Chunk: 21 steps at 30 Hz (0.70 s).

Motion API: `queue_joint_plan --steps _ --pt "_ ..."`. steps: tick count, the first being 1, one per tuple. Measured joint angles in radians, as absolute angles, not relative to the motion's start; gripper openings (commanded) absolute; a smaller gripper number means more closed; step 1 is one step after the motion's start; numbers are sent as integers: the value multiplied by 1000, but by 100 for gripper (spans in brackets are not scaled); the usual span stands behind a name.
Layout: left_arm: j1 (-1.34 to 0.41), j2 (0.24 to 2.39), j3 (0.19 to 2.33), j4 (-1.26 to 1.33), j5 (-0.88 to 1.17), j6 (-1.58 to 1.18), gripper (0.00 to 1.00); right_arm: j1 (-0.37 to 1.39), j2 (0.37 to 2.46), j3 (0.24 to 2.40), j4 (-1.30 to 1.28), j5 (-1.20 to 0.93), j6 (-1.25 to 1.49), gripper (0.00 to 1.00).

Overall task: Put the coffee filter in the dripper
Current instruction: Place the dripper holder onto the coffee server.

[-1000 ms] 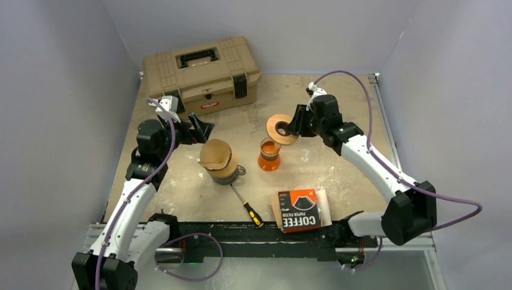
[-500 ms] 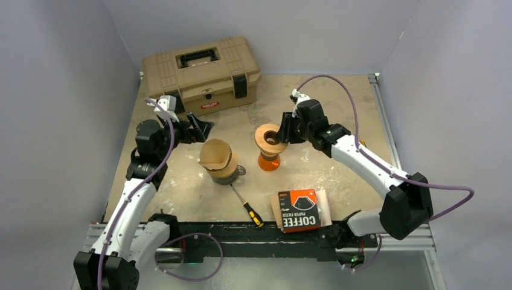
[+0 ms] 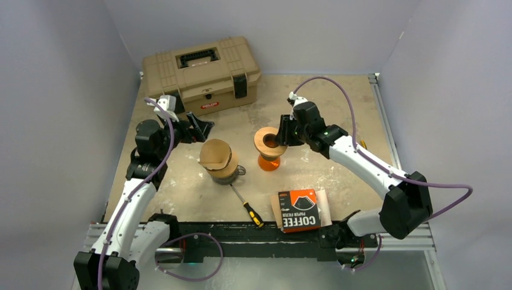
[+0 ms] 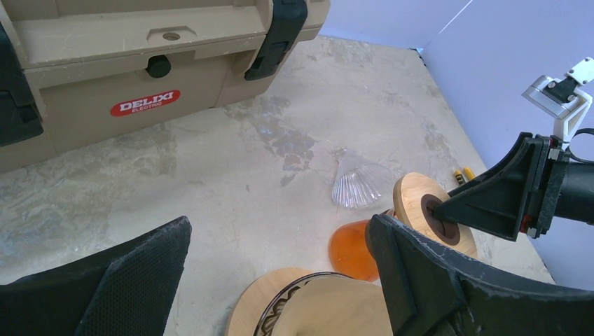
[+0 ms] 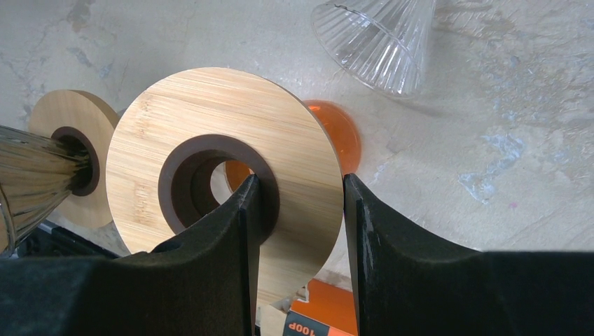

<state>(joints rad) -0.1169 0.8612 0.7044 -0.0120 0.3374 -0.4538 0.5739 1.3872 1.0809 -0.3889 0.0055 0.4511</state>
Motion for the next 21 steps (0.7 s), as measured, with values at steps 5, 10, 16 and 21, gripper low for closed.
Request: queue_joint_plan --steps 5,10,16,21 --pt "-111 861 704 -6 341 -454 99 578 1388 1081 -389 10 451 25" --pt "-109 862 704 -2 346 -454 99 578 1408 1081 -382 10 451 33" --pt "-105 862 700 2 351 -457 99 578 1422 1081 -382 18 451 40" --pt "-105 862 691 6 355 -460 99 582 1422 1081 -384 35 449 50"
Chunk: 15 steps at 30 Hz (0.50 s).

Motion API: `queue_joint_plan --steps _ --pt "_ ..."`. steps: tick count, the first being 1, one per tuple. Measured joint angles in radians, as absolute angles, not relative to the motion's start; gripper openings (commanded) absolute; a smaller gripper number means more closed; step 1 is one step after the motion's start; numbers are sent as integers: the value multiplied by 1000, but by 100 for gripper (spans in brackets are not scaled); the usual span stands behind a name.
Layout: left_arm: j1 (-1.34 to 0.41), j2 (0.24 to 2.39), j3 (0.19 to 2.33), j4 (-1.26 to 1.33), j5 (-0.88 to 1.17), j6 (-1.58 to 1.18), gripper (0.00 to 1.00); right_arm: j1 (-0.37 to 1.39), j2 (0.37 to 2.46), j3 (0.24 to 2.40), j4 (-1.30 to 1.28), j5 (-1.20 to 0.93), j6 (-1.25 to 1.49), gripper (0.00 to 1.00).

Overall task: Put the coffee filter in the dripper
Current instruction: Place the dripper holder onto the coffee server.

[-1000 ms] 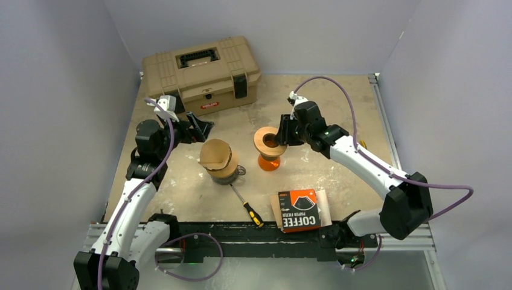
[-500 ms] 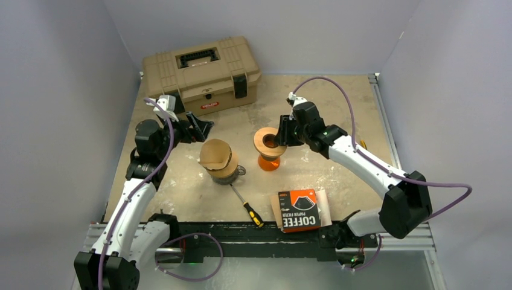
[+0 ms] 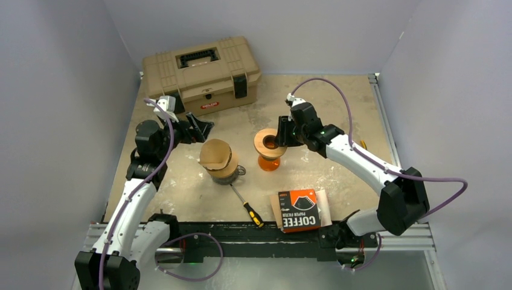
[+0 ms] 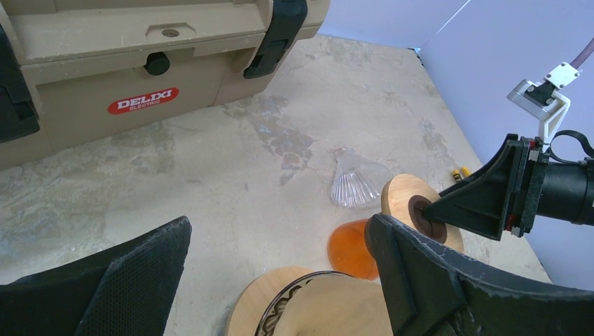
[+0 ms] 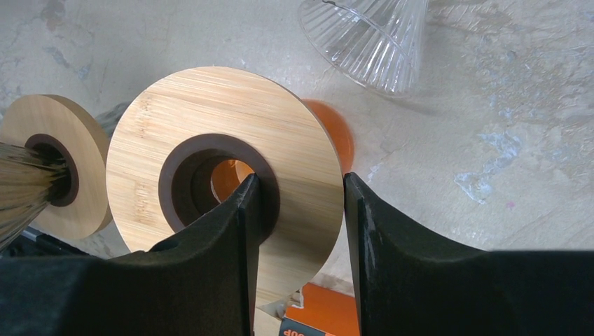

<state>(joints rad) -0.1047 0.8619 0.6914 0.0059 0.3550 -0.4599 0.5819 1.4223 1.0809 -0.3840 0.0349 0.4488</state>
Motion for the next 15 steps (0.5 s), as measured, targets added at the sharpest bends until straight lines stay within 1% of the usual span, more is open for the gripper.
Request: queue_joint_plan --steps 5,9,15 --pt "-104 862 691 6 356 -461 99 583 1422 1083 -383 36 445 61" --pt "-102 862 691 7 357 -461 99 583 1422 1085 -382 40 444 66" --pt "-99 864 691 7 360 -461 99 583 1415 1085 -385 49 445 78"
